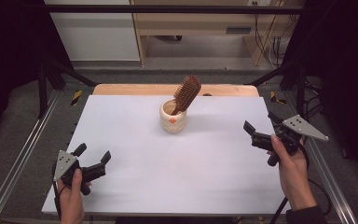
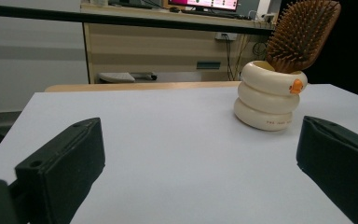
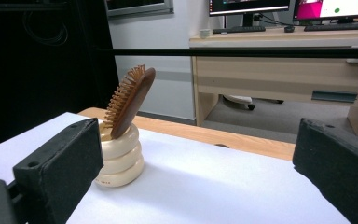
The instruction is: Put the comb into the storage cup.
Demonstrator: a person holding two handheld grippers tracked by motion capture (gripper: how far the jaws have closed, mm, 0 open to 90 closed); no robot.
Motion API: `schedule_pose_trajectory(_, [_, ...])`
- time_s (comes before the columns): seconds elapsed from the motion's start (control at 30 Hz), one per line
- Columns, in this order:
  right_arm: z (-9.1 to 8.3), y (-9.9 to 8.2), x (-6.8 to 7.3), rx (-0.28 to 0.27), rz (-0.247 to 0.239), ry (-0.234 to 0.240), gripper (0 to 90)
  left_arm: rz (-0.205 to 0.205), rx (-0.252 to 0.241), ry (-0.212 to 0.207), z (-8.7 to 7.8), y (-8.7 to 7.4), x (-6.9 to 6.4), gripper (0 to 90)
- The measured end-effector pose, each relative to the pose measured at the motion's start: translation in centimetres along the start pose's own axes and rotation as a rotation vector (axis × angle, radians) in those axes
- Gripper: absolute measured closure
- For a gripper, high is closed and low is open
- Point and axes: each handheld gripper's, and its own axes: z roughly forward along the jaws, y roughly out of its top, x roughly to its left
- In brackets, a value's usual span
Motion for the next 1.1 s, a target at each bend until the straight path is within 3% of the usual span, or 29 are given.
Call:
schedule_pose_trajectory(0.93, [-2.1, -2.5, -0.6, 0.003, 0.047, -0.018, 2.1, 0.007, -0.007, -0.003, -0.6, 0.2, -0.6, 1.0])
schedule_pose_trajectory(1.03, [-2.4, -2.8, -0.7, 0.007, 0.05, -0.02, 2.1, 0.013, -0.012, -0.014, -0.8, 0.4, -1.0, 1.0])
schedule_pose_trajectory(1.1, [-2.7, -3.1, -0.8, 0.009, 0.053, -0.023, 2.1, 0.054, -0.009, -0.023, -1.0, 0.5, -1.5, 1.0])
